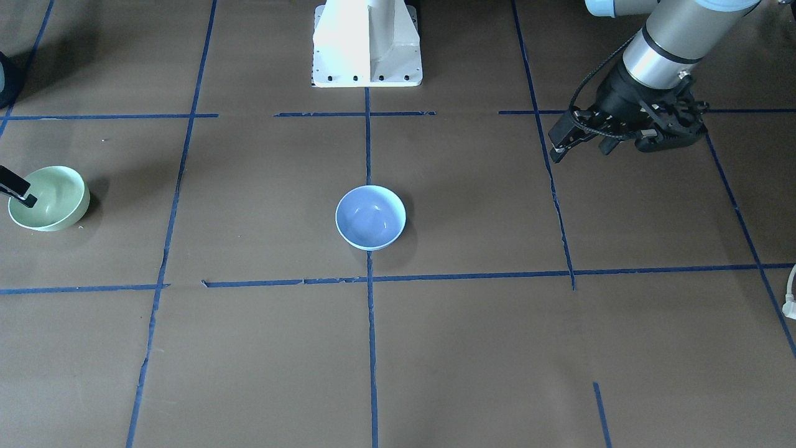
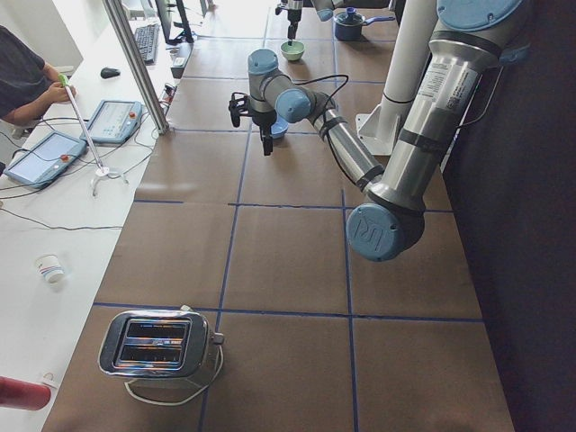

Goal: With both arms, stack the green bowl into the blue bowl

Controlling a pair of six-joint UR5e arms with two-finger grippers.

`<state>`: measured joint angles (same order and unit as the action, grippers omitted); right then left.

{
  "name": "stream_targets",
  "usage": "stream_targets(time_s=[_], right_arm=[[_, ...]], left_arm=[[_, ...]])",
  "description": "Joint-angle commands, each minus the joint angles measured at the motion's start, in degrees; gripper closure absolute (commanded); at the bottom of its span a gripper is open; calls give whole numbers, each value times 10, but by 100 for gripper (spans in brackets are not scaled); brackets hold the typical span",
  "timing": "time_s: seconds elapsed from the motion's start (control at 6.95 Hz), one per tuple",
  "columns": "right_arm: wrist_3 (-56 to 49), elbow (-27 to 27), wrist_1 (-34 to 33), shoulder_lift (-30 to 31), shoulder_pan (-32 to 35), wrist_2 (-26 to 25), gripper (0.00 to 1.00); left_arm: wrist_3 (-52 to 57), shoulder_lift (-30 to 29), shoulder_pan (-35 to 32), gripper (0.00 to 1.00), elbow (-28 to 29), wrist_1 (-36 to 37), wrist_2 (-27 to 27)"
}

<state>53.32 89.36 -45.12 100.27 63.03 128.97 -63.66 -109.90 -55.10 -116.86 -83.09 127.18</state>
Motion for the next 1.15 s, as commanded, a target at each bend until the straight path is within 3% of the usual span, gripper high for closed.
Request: stream_targets(time_s=[0.0,0.14,0.43,0.72,1.01], right_arm=[[1,-2,-1,1,-8,1,70],[0,-2,-1,4,-8,1,96],[3,8,6,5,-5,18,100],[11,59,14,12,8,57,100],[89,112,7,-8,11,48,100]], left_arm=[[0,5,0,0,0,0,0],[1,5,0,0,1,-1,0],[1,6,0,0,-1,0,0],[19,18,-4,0,0,-1,-2],[115,66,-30,0,0,0,-1]])
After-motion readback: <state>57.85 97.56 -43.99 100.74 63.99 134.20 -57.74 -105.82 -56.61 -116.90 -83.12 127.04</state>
